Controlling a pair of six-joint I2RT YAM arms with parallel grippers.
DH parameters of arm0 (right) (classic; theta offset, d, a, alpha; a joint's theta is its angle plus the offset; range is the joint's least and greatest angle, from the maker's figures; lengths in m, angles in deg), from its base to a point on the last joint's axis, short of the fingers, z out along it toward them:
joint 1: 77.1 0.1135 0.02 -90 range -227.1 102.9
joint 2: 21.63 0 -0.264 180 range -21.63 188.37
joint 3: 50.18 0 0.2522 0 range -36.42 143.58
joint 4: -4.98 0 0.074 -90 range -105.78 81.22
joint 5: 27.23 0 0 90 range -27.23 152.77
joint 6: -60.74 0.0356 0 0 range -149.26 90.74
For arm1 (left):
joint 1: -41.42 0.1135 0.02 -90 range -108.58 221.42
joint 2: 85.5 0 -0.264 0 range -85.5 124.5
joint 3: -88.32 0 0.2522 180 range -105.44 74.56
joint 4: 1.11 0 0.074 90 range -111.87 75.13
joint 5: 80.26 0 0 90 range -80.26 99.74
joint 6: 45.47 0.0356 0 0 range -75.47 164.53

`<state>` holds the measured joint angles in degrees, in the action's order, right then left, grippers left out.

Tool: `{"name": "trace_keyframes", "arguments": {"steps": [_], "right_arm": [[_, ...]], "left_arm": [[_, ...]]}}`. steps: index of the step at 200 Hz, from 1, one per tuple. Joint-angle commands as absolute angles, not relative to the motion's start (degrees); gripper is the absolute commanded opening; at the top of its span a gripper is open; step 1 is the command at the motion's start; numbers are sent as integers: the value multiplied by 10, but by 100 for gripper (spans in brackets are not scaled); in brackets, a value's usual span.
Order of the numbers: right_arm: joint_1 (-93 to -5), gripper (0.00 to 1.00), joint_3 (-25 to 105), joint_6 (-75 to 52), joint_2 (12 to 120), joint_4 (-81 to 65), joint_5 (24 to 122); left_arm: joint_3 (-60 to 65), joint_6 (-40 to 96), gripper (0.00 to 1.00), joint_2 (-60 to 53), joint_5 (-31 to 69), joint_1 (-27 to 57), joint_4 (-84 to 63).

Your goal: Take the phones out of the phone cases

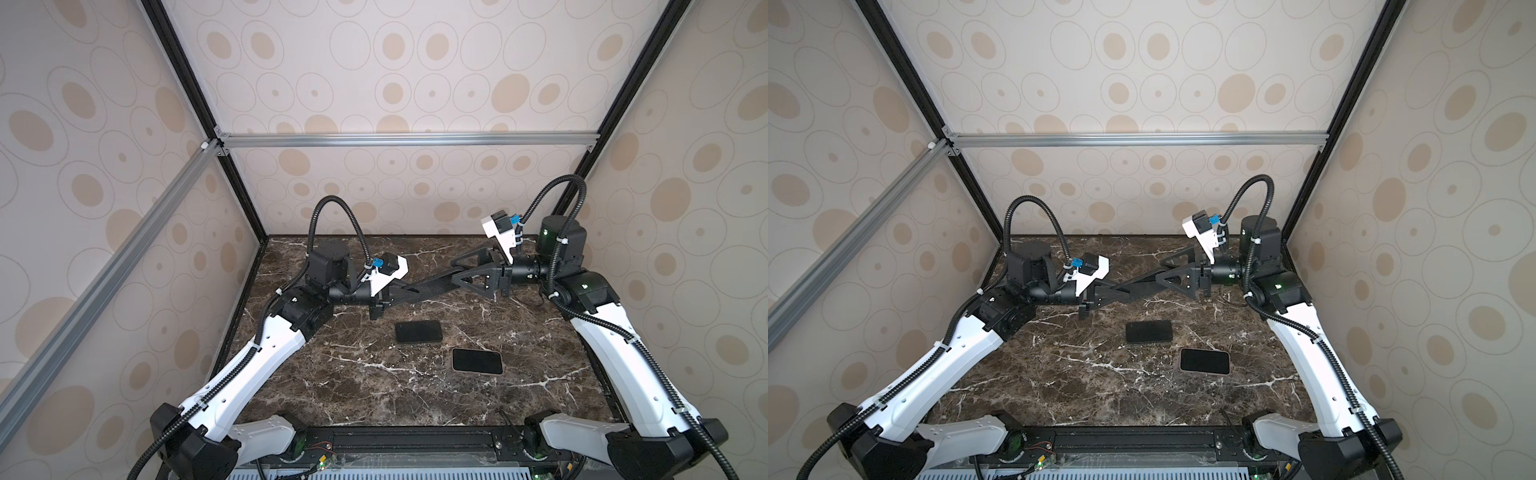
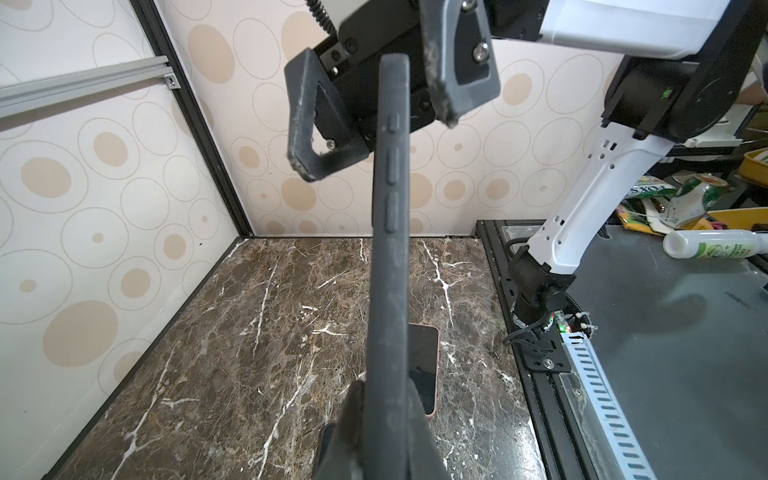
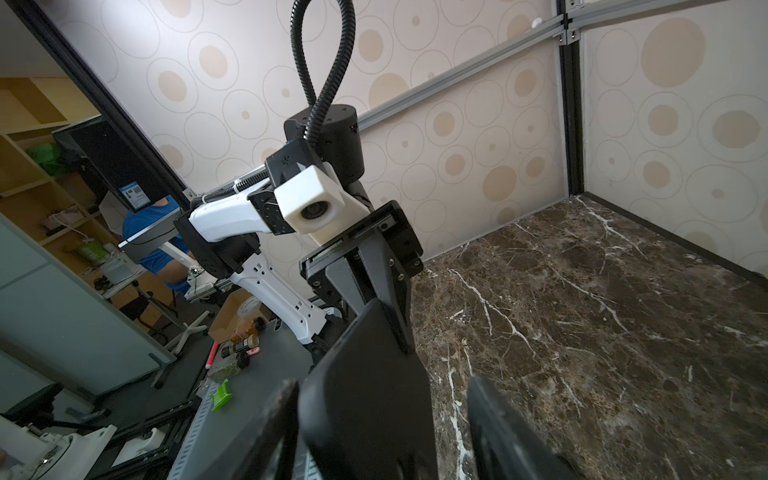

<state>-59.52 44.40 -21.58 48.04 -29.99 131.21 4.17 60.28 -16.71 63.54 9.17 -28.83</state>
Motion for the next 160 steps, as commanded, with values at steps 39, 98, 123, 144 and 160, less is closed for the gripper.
{"name": "trace_keyframes", "arguments": {"steps": [39, 98, 123, 144, 160], "right_arm": [[-579, 56, 448, -159, 493, -238, 1332], [-578, 45, 444, -141, 499, -229, 1332], [-578, 51, 438, -144, 497, -229, 1327], [-578, 53, 438, -150, 496, -235, 1322], [-578, 54, 439, -158, 496, -244, 1320]], "left_arm": [[38, 625, 0, -181, 660, 93, -253], [43, 622, 0, -185, 657, 94, -245], [50, 613, 0, -190, 657, 94, -230], [52, 610, 0, -193, 660, 93, -224], [53, 609, 0, -195, 661, 94, -222]]}}
